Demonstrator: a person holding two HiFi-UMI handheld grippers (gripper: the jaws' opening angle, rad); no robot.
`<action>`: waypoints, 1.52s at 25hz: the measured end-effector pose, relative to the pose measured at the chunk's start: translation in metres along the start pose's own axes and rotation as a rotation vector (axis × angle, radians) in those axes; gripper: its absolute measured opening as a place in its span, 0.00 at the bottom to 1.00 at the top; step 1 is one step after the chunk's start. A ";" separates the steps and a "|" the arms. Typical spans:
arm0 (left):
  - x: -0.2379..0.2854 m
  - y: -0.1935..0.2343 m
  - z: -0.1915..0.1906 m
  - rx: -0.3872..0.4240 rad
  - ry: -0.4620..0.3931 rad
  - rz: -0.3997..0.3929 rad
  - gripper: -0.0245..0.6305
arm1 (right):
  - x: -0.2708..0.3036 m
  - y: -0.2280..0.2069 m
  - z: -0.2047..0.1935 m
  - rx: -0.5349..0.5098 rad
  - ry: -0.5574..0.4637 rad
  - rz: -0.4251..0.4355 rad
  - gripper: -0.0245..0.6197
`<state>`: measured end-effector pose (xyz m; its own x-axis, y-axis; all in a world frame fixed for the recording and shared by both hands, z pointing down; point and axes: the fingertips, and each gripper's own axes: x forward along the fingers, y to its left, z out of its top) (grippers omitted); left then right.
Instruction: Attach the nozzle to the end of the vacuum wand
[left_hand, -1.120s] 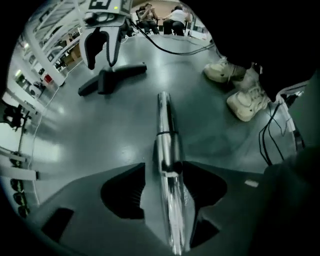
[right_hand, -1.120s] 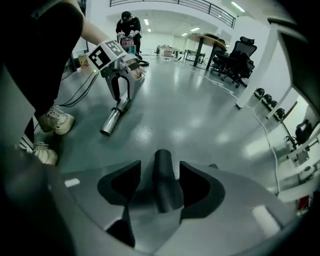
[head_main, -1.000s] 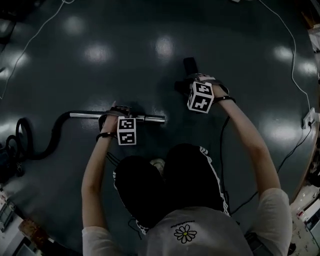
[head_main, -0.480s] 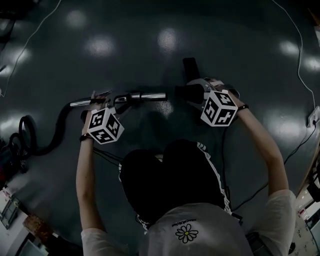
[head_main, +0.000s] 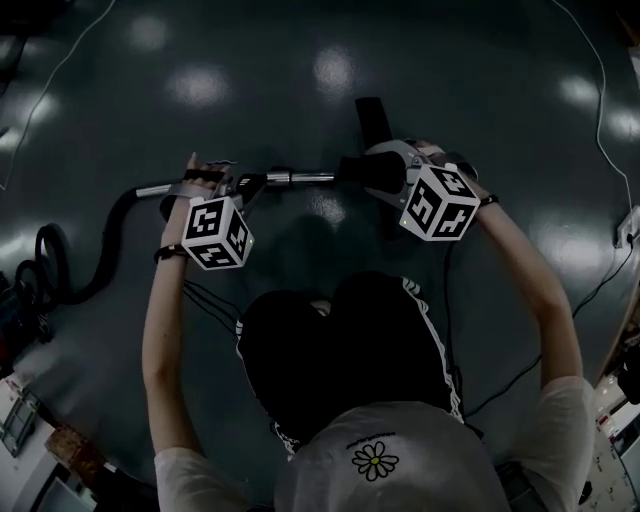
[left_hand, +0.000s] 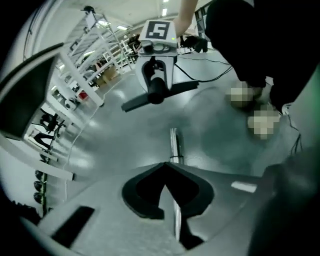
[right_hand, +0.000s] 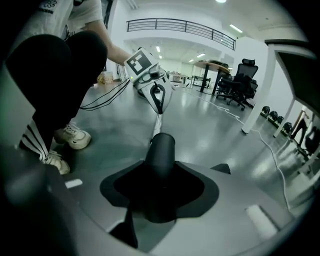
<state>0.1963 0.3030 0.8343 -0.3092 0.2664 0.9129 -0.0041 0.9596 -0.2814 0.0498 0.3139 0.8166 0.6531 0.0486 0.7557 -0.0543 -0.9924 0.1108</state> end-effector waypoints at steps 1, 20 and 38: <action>0.006 -0.011 -0.005 0.007 0.013 -0.042 0.05 | 0.002 0.002 -0.007 -0.005 0.021 0.000 0.34; 0.116 -0.049 -0.072 -0.029 0.248 -0.222 0.38 | 0.064 0.030 -0.044 0.058 0.112 0.038 0.34; 0.050 -0.034 -0.044 -0.118 0.045 -0.191 0.34 | 0.059 0.033 -0.007 0.041 -0.103 0.172 0.34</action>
<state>0.2227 0.2871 0.9024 -0.2703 0.0804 0.9594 0.0536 0.9962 -0.0684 0.0810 0.2850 0.8691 0.7105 -0.1321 0.6912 -0.1428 -0.9888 -0.0421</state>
